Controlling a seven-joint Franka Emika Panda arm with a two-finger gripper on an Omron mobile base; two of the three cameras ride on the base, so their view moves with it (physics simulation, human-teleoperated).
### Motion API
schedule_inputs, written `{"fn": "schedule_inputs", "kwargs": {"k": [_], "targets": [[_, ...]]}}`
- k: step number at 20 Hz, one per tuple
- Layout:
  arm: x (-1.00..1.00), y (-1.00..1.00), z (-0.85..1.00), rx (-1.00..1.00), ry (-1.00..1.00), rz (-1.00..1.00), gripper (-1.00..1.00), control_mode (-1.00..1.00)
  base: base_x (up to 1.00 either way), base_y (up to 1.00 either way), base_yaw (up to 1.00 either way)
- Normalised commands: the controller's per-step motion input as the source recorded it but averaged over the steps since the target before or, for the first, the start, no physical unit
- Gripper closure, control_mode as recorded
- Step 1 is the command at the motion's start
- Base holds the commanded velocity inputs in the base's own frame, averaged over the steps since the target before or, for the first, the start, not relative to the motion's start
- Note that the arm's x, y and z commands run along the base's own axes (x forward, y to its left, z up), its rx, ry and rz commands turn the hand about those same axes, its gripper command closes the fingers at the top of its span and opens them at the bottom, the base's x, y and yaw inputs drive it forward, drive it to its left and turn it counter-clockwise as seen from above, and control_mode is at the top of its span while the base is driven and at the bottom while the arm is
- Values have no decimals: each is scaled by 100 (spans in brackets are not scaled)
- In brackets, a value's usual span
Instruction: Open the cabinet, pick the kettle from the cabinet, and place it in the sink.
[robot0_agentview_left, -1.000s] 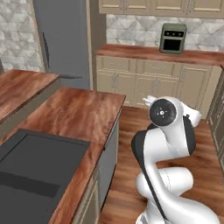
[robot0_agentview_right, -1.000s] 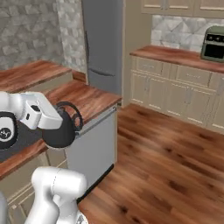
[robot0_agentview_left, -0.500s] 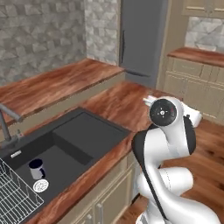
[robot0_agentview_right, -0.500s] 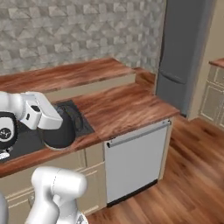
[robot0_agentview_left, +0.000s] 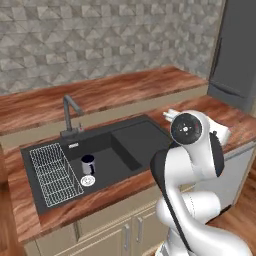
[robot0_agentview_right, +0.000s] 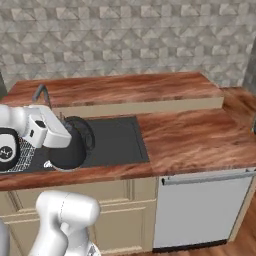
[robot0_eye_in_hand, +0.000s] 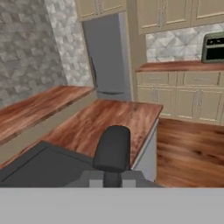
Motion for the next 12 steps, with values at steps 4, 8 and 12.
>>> {"fn": "schedule_inputs", "kwargs": {"k": [4, 8, 12], "targets": [[0, 0, 0, 0, 0, 0, 100, 100, 17, -23, 49], [0, 0, 0, 0, 0, 0, 100, 100, 20, -30, 40], [0, 0, 0, 0, 0, 0, 100, 100, 19, -36, 32]]}}
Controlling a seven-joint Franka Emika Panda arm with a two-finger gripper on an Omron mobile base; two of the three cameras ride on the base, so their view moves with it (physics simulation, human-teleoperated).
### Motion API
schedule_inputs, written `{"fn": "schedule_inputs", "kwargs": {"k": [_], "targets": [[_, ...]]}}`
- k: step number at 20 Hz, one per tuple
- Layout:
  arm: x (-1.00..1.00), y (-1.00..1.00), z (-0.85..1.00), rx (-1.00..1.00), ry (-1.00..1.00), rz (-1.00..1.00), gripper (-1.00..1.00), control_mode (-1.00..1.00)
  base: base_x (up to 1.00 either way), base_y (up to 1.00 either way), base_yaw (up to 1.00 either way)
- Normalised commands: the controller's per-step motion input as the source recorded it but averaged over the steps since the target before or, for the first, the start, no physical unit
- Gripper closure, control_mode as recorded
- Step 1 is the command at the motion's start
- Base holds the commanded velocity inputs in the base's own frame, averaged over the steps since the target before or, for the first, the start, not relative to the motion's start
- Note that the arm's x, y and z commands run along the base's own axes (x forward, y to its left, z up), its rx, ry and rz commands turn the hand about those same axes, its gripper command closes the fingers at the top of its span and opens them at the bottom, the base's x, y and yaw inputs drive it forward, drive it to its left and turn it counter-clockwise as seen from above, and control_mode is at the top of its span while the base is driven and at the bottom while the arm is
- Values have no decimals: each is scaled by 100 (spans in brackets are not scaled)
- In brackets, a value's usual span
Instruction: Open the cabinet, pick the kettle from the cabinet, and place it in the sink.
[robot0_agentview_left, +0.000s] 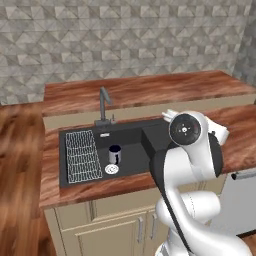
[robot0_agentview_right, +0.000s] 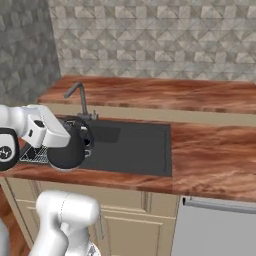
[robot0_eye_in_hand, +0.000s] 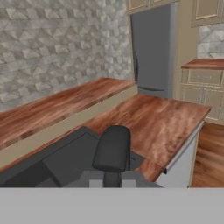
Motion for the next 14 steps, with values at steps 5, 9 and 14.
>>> {"fn": "schedule_inputs", "kwargs": {"k": [5, 9, 14], "targets": [[0, 0, 0, 0, 0, 0, 100, 100, 8, -49, 20], [0, 0, 0, 0, 0, 0, 100, 100, 13, -48, 15], [0, 0, 0, 0, 0, 0, 100, 100, 45, -14, 11]]}}
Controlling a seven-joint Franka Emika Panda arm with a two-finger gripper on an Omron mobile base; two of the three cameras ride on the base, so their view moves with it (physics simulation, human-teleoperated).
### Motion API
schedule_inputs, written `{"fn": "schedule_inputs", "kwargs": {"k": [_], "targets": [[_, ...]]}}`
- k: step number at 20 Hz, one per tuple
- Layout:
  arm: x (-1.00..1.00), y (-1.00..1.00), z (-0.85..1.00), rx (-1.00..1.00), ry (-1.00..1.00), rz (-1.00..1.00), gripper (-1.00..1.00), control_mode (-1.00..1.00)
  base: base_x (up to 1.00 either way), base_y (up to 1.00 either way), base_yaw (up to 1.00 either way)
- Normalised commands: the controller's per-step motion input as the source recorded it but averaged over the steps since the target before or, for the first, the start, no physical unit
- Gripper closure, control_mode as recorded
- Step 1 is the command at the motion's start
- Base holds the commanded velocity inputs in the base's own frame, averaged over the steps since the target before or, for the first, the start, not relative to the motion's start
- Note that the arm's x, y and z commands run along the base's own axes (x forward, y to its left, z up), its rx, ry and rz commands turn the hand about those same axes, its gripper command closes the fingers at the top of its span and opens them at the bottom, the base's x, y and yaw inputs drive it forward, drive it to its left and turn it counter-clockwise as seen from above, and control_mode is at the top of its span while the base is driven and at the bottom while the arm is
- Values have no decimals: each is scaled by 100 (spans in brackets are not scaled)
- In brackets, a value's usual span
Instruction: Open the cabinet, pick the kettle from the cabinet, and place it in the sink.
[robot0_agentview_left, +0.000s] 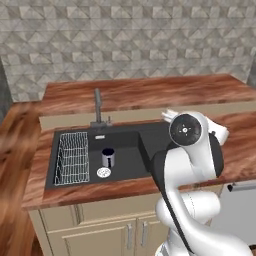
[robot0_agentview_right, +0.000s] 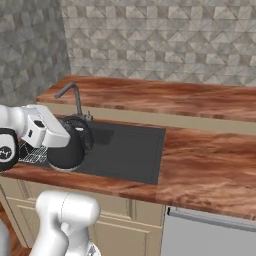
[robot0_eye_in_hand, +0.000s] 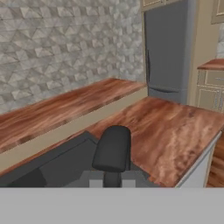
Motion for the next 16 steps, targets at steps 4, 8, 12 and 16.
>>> {"fn": "schedule_inputs", "kwargs": {"k": [4, 8, 12, 16], "targets": [[0, 0, 0, 0, 0, 0, 100, 100, 47, 0, 3], [0, 0, 0, 0, 0, 0, 100, 100, 48, 0, 1], [0, 0, 0, 0, 0, 0, 100, 100, 45, 0, 0], [0, 0, 0, 0, 0, 0, 100, 100, 47, 0, 0]]}}
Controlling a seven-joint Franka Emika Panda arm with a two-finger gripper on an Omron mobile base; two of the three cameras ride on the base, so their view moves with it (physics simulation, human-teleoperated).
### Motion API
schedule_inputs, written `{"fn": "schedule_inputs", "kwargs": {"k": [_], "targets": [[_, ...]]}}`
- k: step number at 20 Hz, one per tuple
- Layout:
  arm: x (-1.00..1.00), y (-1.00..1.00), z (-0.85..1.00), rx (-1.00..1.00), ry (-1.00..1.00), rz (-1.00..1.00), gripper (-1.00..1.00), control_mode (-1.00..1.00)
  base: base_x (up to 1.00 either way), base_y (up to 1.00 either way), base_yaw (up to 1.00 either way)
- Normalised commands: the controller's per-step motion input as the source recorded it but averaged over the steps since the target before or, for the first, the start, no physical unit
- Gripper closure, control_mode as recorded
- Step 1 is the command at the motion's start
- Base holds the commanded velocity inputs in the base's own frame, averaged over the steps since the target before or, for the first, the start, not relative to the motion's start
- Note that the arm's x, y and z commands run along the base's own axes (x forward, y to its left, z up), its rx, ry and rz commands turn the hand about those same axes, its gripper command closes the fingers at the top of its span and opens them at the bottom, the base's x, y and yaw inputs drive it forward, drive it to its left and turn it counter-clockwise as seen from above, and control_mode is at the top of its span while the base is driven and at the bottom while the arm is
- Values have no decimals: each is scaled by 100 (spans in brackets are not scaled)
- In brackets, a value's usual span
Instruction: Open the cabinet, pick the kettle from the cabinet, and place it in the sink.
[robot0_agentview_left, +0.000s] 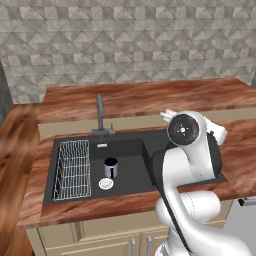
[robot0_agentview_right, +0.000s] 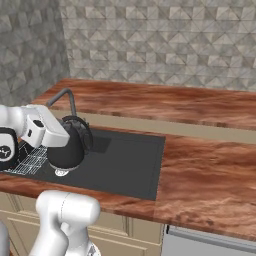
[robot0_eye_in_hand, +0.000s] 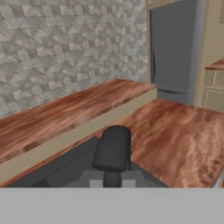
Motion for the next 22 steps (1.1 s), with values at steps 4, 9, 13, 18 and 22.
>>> {"fn": "schedule_inputs", "kwargs": {"k": [4, 9, 13, 18, 22], "targets": [[0, 0, 0, 0, 0, 0, 100, 100, 53, 0, 0], [0, 0, 0, 0, 0, 0, 100, 100, 58, 0, 0], [0, 0, 0, 0, 0, 0, 100, 100, 54, 0, 0], [0, 0, 0, 0, 0, 0, 100, 100, 10, 1, 4], [0, 0, 0, 0, 0, 0, 100, 100, 0, 0, 0]]}}
